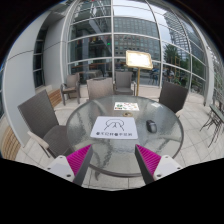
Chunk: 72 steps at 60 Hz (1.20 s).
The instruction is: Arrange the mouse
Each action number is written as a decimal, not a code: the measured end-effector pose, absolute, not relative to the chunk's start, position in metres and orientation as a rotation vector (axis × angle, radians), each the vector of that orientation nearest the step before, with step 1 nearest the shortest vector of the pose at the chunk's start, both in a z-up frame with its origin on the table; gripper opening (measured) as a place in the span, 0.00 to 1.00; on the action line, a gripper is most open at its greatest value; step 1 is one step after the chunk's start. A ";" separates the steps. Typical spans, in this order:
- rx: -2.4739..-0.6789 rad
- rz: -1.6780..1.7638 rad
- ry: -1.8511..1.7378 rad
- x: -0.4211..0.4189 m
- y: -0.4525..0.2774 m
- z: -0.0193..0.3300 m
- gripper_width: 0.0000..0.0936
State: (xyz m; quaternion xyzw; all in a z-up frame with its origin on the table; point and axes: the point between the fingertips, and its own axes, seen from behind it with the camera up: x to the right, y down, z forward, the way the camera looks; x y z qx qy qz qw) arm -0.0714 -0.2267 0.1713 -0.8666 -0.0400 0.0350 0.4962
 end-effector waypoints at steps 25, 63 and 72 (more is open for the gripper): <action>-2.283 -0.085 0.044 0.073 -0.176 0.044 0.92; -2.348 -0.079 0.043 0.152 0.094 -0.016 0.67; -2.366 -0.063 0.076 0.149 0.098 -0.018 0.47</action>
